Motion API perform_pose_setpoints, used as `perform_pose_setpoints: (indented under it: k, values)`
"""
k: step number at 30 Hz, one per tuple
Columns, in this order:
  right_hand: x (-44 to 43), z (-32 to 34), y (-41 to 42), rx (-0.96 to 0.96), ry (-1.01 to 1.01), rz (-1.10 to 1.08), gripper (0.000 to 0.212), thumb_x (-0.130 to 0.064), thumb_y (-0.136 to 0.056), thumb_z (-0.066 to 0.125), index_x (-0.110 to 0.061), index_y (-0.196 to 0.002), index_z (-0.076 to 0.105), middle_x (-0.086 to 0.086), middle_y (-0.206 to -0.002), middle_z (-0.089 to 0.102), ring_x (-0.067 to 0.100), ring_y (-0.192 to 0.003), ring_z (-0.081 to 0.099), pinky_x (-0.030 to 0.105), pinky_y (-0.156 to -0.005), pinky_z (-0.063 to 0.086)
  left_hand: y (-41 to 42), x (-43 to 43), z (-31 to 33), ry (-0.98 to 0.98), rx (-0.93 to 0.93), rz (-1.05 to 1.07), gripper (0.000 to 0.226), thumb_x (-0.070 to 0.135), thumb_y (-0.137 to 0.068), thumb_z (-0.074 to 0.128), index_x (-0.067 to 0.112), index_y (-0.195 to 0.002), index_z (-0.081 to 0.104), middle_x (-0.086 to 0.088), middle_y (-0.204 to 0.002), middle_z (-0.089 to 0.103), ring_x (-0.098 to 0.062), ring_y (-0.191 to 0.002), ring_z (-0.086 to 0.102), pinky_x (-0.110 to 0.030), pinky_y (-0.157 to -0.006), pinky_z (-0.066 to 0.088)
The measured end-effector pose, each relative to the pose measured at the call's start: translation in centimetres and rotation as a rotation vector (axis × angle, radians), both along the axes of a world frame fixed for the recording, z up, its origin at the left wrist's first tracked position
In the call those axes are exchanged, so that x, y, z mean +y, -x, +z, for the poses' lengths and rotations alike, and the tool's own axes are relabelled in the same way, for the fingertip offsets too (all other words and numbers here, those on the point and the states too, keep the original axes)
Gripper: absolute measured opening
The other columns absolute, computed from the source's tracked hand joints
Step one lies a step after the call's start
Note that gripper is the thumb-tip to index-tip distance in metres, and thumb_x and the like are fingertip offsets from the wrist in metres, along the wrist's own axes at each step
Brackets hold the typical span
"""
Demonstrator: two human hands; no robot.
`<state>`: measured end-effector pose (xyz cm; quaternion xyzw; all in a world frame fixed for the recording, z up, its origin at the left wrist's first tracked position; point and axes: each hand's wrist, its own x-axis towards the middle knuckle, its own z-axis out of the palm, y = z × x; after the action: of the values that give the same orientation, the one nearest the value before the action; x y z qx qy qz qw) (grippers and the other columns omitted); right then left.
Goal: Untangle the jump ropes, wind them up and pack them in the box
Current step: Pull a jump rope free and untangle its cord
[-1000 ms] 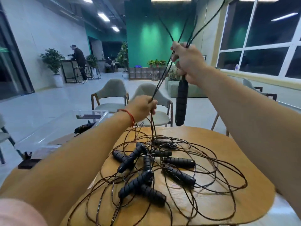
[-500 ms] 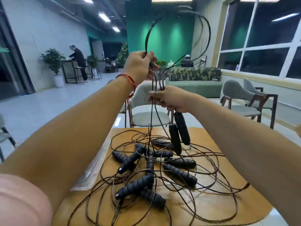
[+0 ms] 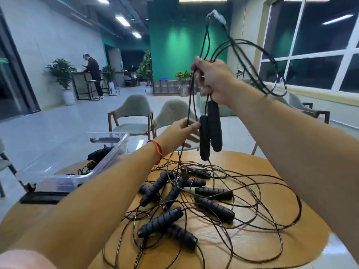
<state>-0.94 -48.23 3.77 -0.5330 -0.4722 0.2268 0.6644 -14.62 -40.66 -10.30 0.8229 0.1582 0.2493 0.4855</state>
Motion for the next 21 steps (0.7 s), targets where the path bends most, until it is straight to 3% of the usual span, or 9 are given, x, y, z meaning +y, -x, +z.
perform_pose_setpoints:
  k: [6,10,13,18,21]
  values:
    - [-0.8,2.9,-0.8,0.110,-0.179,-0.056,0.029,-0.033,-0.110,0.056,-0.013,-0.093,0.069,-0.003,-0.076,0.058,0.006,-0.053,0.042,0.022,-0.043,0.031,0.4,-0.3,-1.9,-0.030,0.160,-0.029,0.037,0.046,-0.100,0.066,0.018,-0.124,0.066,0.005,-0.109,0.079,-0.012,-0.100,0.077,-0.043,-0.098,0.059]
    - [0.0,3.8,-1.1,0.186,-0.282,-0.063,0.028,-0.033,-0.110,0.055,-0.013,-0.096,0.069,-0.002,-0.078,0.058,0.006,-0.053,0.041,0.023,-0.044,0.030,-0.1,-1.3,-1.9,-0.046,0.219,-0.025,0.041,0.058,-0.094,0.069,0.023,-0.115,0.072,0.009,-0.105,0.080,-0.010,-0.097,0.077,-0.045,-0.097,0.061]
    - [0.0,4.4,-1.1,0.174,-0.293,-0.076,0.028,-0.034,-0.110,0.055,-0.013,-0.098,0.069,-0.002,-0.080,0.059,0.006,-0.054,0.040,0.023,-0.044,0.030,-0.6,-2.3,-1.7,-0.160,0.282,-0.032,0.041,0.063,-0.095,0.065,0.026,-0.109,0.075,0.014,-0.102,0.080,-0.006,-0.094,0.077,-0.043,-0.094,0.061]
    - [0.0,2.7,-2.2,0.087,-0.078,-0.135,0.032,-0.042,-0.110,0.054,-0.014,-0.107,0.069,-0.002,-0.088,0.065,0.007,-0.053,0.041,0.022,-0.043,0.031,-0.4,-1.9,-0.4,-0.088,0.163,0.027,0.031,0.037,-0.109,0.053,0.012,-0.112,0.073,0.001,-0.101,0.080,-0.019,-0.086,0.077,-0.050,-0.087,0.061]
    - [-0.1,0.4,-3.1,-0.010,0.163,-0.168,0.037,-0.048,-0.107,0.058,-0.012,-0.118,0.062,0.000,-0.095,0.065,0.006,-0.055,0.038,0.021,-0.045,0.032,0.1,-0.6,1.0,-0.091,0.035,0.060,0.032,0.034,-0.109,0.054,0.007,-0.110,0.072,-0.005,-0.103,0.080,-0.018,-0.070,0.072,-0.041,-0.072,0.060]
